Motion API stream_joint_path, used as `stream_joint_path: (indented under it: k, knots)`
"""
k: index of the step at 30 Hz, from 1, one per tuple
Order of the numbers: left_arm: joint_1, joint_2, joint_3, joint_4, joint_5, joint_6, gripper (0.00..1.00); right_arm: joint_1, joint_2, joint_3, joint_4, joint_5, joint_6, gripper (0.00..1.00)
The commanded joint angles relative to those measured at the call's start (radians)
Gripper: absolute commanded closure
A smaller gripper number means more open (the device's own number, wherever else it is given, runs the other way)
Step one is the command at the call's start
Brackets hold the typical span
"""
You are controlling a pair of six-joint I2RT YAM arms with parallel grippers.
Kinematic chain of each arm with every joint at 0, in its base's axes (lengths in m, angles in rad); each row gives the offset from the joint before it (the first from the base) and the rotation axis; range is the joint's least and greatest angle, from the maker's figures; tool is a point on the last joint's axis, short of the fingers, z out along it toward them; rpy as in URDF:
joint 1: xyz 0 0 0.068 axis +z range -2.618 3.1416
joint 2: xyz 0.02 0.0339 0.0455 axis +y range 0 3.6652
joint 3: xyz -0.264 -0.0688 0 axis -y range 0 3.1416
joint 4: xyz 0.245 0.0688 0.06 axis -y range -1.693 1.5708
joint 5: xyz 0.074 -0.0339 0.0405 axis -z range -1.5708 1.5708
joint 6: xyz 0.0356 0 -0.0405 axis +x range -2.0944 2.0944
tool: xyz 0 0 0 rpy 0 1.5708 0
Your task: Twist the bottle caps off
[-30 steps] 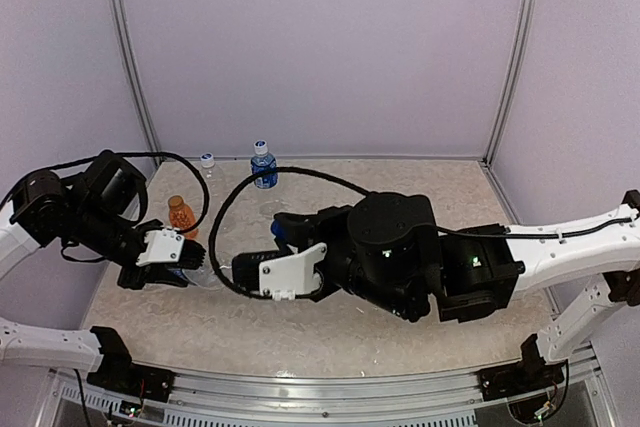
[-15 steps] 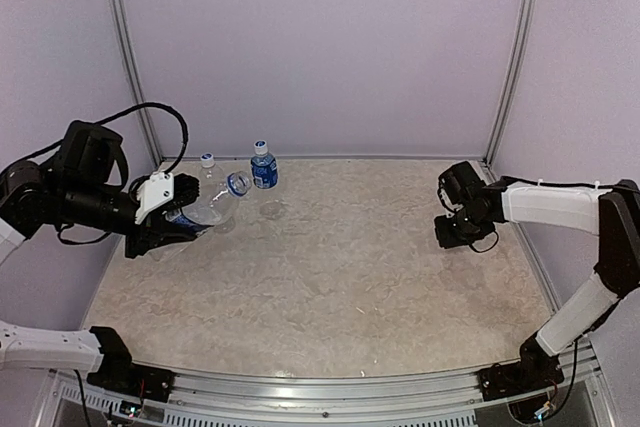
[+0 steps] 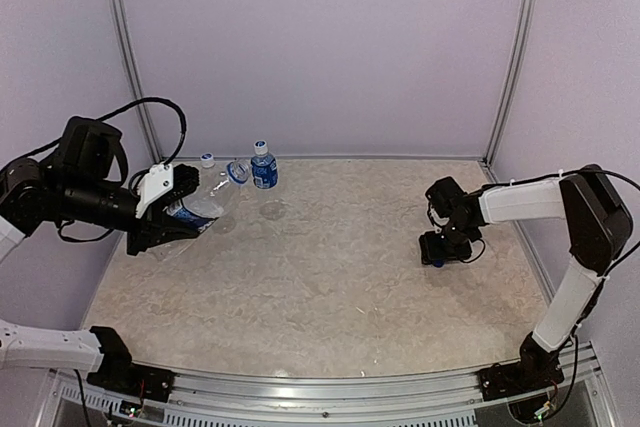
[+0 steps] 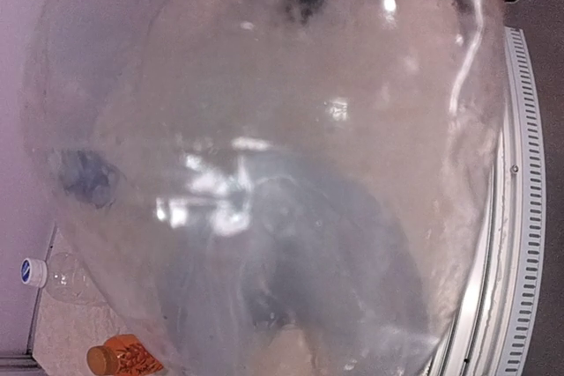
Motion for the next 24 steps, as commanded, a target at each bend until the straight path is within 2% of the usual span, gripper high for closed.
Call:
stream_joint_path:
  k: [1, 5, 8, 10, 11, 12, 14, 15, 17, 19, 24]
  knots:
    - [0.008, 0.002, 0.039, 0.016, 0.025, -0.017, 0.81, -0.005, 0.018, 0.048, -0.086, -0.010, -0.005, 0.01]
    - [0.008, 0.002, 0.051, 0.017, 0.035, -0.025, 0.81, 0.052, -0.080, 0.196, -0.182, 0.038, -0.032, 0.01]
    - [0.008, 0.003, 0.059, 0.019, 0.049, -0.031, 0.81, 0.185, -0.178, 0.332, -0.136, 0.100, -0.161, 0.01]
    - [0.008, 0.003, 0.065, 0.018, 0.064, -0.036, 0.81, 0.328, -0.259, 0.358, 0.025, 0.066, -0.324, 0.01]
    - [0.008, 0.004, 0.069, 0.016, 0.072, -0.039, 0.81, 0.388, -0.303, 0.347, 0.133, -0.032, -0.447, 0.02]
    - [0.008, 0.006, 0.074, 0.013, 0.081, -0.042, 0.81, 0.443, -0.344, 0.319, 0.275, -0.200, -0.511, 0.02]
    - [0.008, 0.008, 0.082, 0.015, 0.090, -0.051, 0.80, 0.508, -0.403, 0.237, 0.602, -0.446, -0.544, 0.01]
    - [0.008, 0.009, 0.084, 0.015, 0.093, -0.052, 0.80, 0.528, -0.410, 0.192, 0.769, -0.523, -0.522, 0.01]
    - [0.008, 0.010, 0.086, 0.018, 0.095, -0.053, 0.80, 0.551, -0.374, 0.194, 0.991, -0.615, -0.465, 0.01]
    - [0.008, 0.011, 0.091, 0.016, 0.099, -0.052, 0.80, 0.590, -0.307, 0.256, 1.059, -0.622, -0.470, 0.01]
    - [0.005, 0.012, 0.089, 0.017, 0.104, -0.051, 0.80, 0.679, -0.144, 0.423, 1.099, -0.589, -0.531, 0.04]
